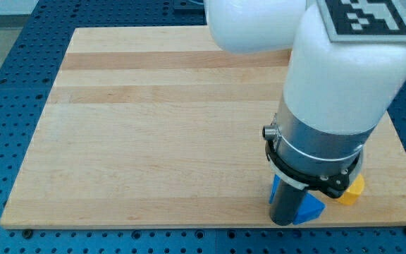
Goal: Move the blue blocks to the left side of the yellow blocks
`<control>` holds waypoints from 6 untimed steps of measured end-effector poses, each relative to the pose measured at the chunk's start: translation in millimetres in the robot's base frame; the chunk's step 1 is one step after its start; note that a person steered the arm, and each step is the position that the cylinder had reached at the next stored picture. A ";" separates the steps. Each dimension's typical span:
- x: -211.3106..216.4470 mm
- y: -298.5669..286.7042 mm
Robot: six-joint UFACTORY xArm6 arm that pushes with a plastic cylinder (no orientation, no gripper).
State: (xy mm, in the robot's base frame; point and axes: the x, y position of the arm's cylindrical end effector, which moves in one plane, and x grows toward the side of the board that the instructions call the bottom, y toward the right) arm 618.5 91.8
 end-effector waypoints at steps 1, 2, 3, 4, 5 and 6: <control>0.0 10.9; 0.0 24.2; -3.5 33.5; -9.2 36.5; -9.9 36.8; -9.9 43.9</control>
State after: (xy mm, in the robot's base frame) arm 608.5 135.7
